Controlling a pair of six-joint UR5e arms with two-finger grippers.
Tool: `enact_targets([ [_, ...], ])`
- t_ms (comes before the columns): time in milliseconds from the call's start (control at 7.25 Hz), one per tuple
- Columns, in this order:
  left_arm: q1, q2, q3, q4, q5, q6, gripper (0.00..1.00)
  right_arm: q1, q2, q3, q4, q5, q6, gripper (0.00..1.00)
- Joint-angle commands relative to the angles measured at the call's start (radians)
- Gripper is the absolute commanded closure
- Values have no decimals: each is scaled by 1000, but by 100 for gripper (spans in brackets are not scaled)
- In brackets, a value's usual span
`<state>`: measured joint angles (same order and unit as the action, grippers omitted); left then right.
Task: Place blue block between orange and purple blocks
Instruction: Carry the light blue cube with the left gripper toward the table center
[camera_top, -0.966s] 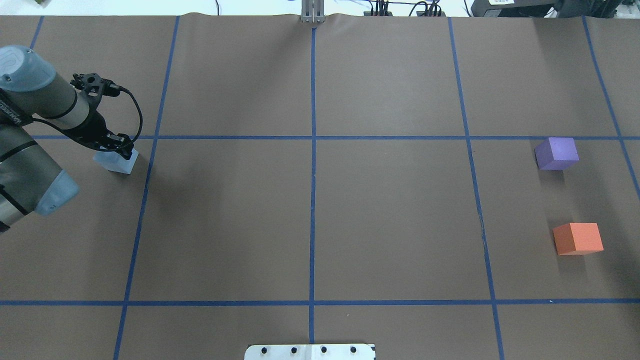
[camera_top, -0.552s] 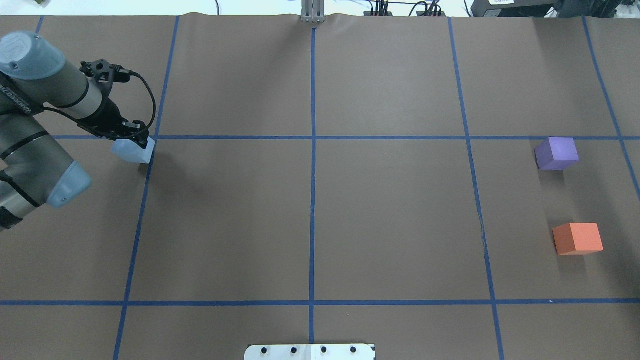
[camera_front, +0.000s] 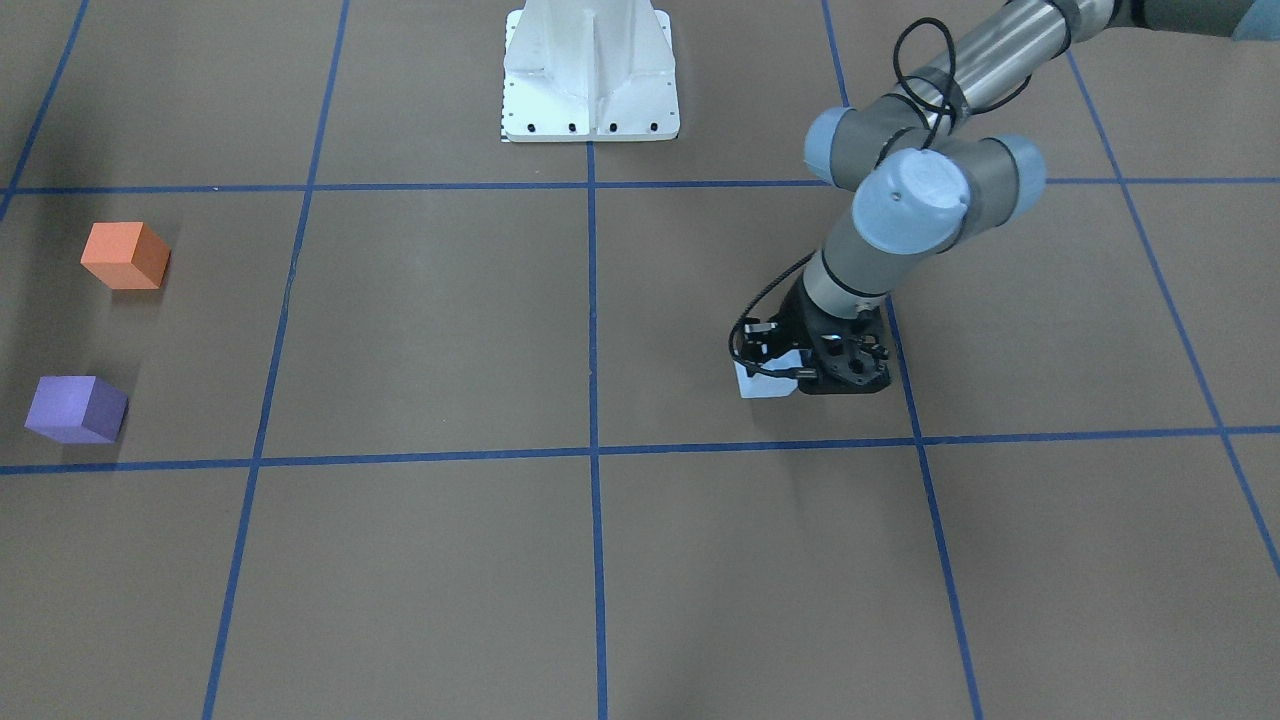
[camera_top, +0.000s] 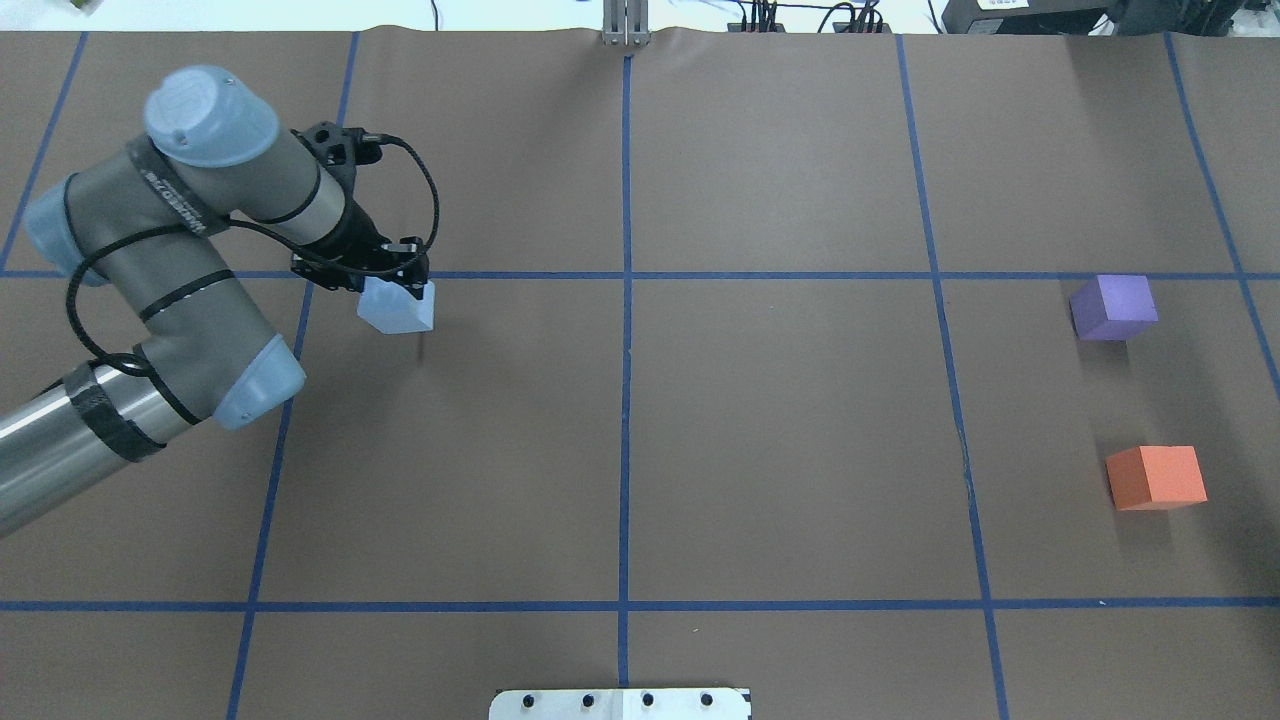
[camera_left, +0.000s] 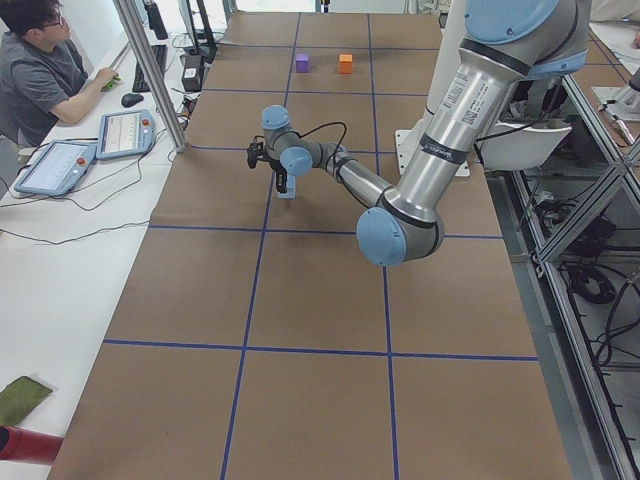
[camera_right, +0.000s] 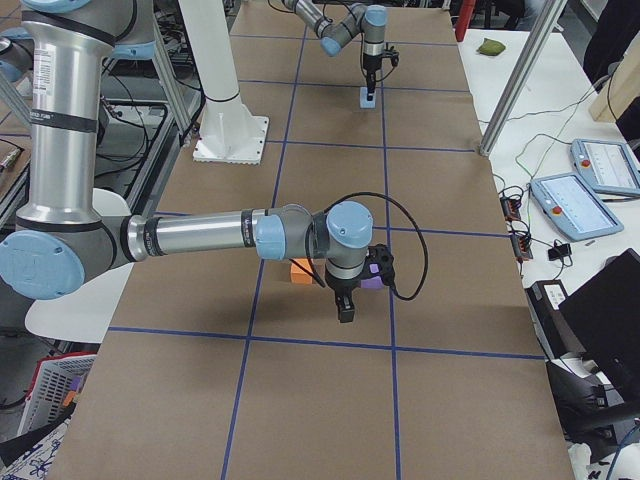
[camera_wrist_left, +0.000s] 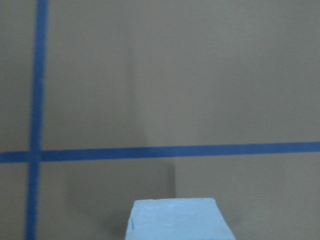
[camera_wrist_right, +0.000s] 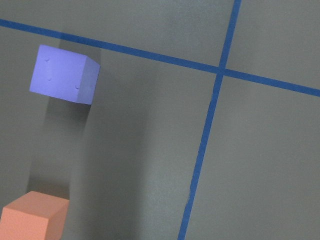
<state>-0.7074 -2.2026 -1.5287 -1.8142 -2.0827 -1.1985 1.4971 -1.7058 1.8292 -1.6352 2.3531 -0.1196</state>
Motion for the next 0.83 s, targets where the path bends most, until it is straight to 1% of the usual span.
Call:
enact_targets([
  [0,151,-170,4,213,166,-92,65,0,0,-1,0,0,0,0],
  [138,189,-198,22,214,209,-127,63,0,-1,-1,0,0,0,0],
  [276,206,-253,88,210,217,-156,57,0,-3,-1,0,0,0,0],
  [414,219,-302,157,208,225,-156,39,0,-3,-1,0,0,0,0],
  [552,253,-305,166,196,313,-154,10,0,-3,-1,0,-2,0,0],
  [690,258,-305,157,193,337,-144,0,0,-2,1,2,-2,-2,0],
])
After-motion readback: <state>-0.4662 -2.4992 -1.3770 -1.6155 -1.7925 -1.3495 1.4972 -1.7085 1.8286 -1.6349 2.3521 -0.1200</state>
